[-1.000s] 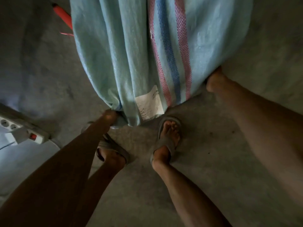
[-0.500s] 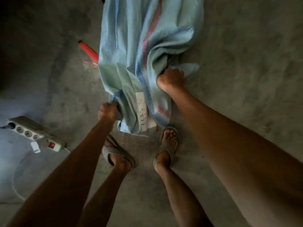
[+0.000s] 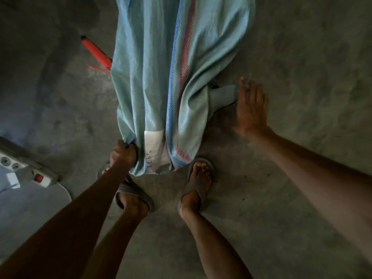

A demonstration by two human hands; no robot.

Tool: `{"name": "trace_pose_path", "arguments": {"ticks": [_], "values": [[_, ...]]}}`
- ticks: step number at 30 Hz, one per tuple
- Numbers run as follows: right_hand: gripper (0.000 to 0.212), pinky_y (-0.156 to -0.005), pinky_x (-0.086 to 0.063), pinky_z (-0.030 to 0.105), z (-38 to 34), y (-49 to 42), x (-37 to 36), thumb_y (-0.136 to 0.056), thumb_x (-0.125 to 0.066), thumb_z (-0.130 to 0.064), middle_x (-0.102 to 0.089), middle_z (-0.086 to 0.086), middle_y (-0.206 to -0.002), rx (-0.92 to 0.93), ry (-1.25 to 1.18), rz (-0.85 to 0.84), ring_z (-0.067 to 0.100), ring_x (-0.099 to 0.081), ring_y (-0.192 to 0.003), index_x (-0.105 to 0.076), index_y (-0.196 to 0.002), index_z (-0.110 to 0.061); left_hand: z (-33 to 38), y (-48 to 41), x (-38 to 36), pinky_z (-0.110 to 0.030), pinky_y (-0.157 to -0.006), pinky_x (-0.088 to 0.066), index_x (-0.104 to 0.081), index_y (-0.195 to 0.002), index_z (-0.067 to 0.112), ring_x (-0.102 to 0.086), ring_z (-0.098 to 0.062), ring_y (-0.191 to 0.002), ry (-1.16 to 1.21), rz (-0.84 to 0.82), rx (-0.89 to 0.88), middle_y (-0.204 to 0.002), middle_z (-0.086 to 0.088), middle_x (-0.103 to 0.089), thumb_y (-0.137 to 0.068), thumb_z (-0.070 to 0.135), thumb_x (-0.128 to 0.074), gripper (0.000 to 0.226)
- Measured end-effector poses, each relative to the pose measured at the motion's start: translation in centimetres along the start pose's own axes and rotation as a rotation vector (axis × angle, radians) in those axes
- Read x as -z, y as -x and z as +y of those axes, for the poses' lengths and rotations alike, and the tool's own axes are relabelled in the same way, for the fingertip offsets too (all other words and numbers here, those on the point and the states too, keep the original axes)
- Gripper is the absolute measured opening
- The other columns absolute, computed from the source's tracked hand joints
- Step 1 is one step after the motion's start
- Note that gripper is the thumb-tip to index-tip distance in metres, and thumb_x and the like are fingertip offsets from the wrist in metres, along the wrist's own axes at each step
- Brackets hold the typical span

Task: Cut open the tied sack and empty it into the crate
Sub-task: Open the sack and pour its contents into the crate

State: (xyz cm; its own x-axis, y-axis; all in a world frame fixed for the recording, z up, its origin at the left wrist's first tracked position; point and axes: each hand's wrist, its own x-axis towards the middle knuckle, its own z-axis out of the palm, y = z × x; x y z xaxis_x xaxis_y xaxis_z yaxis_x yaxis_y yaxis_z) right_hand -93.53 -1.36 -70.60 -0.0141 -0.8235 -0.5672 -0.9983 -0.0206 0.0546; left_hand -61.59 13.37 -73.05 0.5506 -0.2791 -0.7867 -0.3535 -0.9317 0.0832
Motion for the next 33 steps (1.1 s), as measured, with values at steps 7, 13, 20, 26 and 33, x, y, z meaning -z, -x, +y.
{"name": "trace_pose_path", "arguments": {"ticks": [7, 13, 20, 26, 33], "values": [[0.038, -0.117, -0.020, 0.058, 1.4, -5.4, -0.8, -0.101, -0.046, -0.004, -0.058, 0.030, -0.104, -0.122, 0.165, -0.284, 0.036, -0.058, -0.109, -0.040, -0.135, 0.013, 1.1, 1.1, -0.3, -0.045, -0.101, -0.047, -0.063, -0.126, 0.005, -0.060, -0.047, -0.119, -0.035, 0.032, -0.040, -0.130, -0.029, -0.064, -0.101, 0.029, -0.046, 0.039], [0.039, -0.107, -0.038, 0.045, -1.2, 2.5, 2.8, -0.105, -0.029, -0.014, -0.056, 0.023, -0.136, 0.120, 0.305, -0.274, 0.039, -0.052, -0.127, -0.055, -0.131, 0.000, 1.6, 5.2, 4.1, -0.047, -0.085, -0.051, -0.071, -0.108, -0.006, -0.066, -0.048, -0.106, -0.019, 0.010, -0.177, -0.110, -0.035, -0.069, -0.103, 0.026, -0.051, 0.038], [0.031, -0.089, -0.053, 0.040, -1.7, 9.9, 18.0, -0.097, -0.051, -0.024, -0.069, 0.020, -0.119, 0.087, -0.021, -0.207, 0.037, -0.066, -0.112, -0.068, -0.115, -0.005, 9.1, 15.2, 17.3, -0.037, -0.062, -0.046, -0.067, -0.087, 0.012, -0.060, -0.033, -0.070, 0.254, 0.067, -0.171, -0.076, -0.018, -0.060, -0.092, 0.041, -0.049, 0.034], [0.033, -0.076, -0.055, 0.039, -0.9, 17.9, 35.9, -0.097, -0.052, -0.029, -0.072, 0.022, -0.101, 0.025, -0.245, -0.065, 0.037, -0.070, -0.096, -0.072, -0.094, -0.002, 21.4, 27.7, 31.0, -0.025, -0.048, -0.035, -0.055, -0.066, 0.014, -0.043, -0.018, -0.053, 0.509, 0.073, -0.294, -0.059, -0.004, -0.045, -0.103, 0.026, -0.050, 0.038], [0.031, -0.076, -0.052, 0.040, 0.1, 19.7, 55.1, -0.096, -0.054, -0.022, -0.073, 0.024, -0.097, -0.003, -0.330, 0.130, 0.041, -0.068, -0.095, -0.076, -0.089, -0.001, 33.5, 37.0, 44.4, -0.037, -0.064, -0.045, -0.064, -0.077, 0.015, -0.057, -0.025, -0.072, 0.677, 0.063, -0.431, -0.077, -0.012, -0.058, -0.100, 0.026, -0.049, 0.030]]}}
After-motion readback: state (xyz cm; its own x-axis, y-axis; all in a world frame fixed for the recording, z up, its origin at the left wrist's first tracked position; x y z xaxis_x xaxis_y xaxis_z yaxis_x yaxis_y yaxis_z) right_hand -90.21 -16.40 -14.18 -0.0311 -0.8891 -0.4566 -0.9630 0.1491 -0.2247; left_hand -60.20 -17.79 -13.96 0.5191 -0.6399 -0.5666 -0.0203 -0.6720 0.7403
